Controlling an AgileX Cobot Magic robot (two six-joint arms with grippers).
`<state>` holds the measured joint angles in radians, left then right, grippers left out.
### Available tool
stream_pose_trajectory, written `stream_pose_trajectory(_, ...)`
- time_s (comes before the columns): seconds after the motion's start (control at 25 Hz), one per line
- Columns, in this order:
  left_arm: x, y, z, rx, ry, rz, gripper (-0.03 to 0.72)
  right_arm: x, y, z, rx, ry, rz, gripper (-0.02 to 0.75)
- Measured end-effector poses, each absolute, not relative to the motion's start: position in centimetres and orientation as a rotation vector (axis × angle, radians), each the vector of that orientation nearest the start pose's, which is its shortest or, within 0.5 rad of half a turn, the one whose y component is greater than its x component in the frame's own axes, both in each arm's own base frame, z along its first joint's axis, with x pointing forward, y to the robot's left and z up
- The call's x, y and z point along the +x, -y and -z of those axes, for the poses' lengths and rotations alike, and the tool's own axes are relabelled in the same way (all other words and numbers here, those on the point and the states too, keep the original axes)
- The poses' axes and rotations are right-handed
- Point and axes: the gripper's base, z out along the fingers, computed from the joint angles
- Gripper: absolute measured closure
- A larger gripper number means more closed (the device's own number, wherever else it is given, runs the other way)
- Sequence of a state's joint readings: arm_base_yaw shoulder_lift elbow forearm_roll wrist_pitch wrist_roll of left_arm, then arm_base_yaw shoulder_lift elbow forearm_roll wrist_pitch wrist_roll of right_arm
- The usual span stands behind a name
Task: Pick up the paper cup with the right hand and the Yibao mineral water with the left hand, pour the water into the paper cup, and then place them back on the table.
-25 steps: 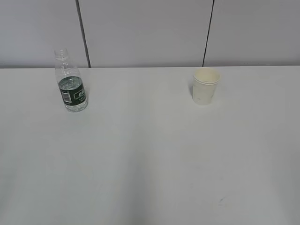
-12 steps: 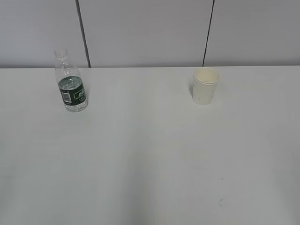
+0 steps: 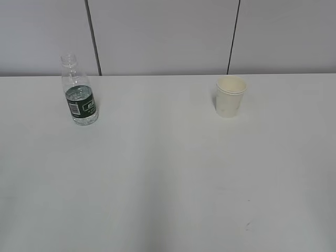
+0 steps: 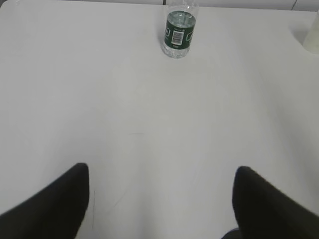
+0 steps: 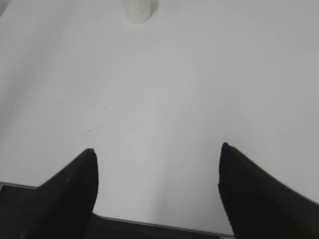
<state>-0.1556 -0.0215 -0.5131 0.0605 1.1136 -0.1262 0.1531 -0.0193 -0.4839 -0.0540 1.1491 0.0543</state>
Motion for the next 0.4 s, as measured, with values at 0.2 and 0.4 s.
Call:
stream_pose_trajectory(0.2, -1.12, -0.68, -27.66, 0.024, -2.062, 0.102, 0.148, -0.92, 0.59, -26.58, -0.1, -2.126, -0.057, 0.152)
stream_pose_trajectory(0.4, -1.12, -0.68, -27.66, 0.024, -2.062, 0.102, 0.148, -0.92, 0.59, -26.58, -0.101, -2.126, -0.056, 0.152)
